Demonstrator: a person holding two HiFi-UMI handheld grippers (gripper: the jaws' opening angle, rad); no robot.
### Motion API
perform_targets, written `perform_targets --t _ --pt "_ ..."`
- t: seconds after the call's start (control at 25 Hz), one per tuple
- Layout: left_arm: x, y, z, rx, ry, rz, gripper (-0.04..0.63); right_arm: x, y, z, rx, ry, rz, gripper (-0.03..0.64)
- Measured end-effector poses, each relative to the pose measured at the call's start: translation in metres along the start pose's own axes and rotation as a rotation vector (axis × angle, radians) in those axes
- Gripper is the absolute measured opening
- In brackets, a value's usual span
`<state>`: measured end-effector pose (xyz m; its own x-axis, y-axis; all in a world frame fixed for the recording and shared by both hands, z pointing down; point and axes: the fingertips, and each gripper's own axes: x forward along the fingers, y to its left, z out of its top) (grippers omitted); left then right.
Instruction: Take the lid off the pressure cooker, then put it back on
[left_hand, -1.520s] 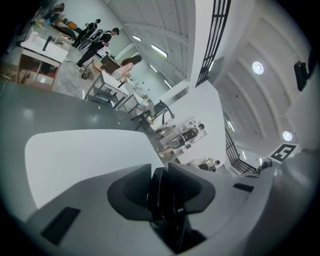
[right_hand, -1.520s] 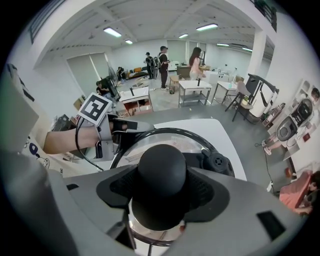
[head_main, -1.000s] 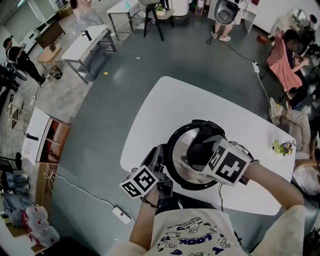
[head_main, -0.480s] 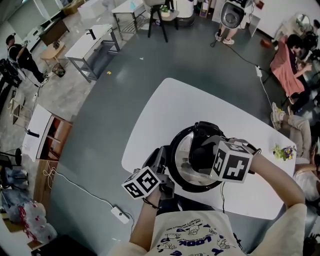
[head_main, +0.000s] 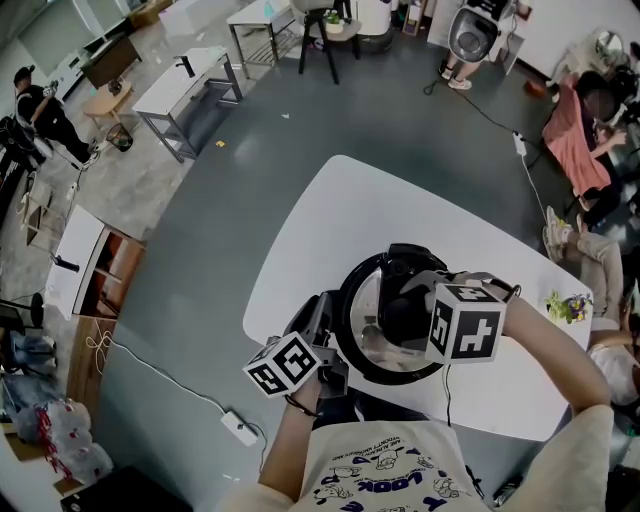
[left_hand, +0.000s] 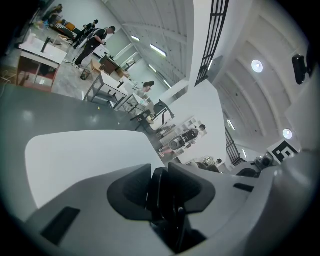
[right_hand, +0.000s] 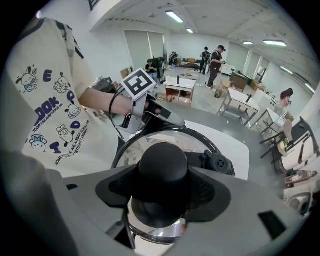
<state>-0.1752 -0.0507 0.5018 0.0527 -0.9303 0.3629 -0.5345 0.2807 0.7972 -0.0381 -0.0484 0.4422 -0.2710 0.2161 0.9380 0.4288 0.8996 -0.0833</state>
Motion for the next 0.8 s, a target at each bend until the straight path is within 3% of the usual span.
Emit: perform_targets --t 0.32,0.6,0.8 --pt "0.001 -0.001 -0.003 0.024 0.004 0.011 0.127 0.001 0.0 -0.001 0.026 -0.014 -0.018 0.314" --pt "-0.003 -0.002 0.002 0.103 0.007 0.022 0.135 -0.003 0.002 0.004 0.035 -0.141 -0.04 0.316" --pt "-0.007 -0.009 0.013 0.174 -0.024 0.032 0.156 -0.013 -0.004 -0.001 0.113 -0.28 -0.109 0.417"
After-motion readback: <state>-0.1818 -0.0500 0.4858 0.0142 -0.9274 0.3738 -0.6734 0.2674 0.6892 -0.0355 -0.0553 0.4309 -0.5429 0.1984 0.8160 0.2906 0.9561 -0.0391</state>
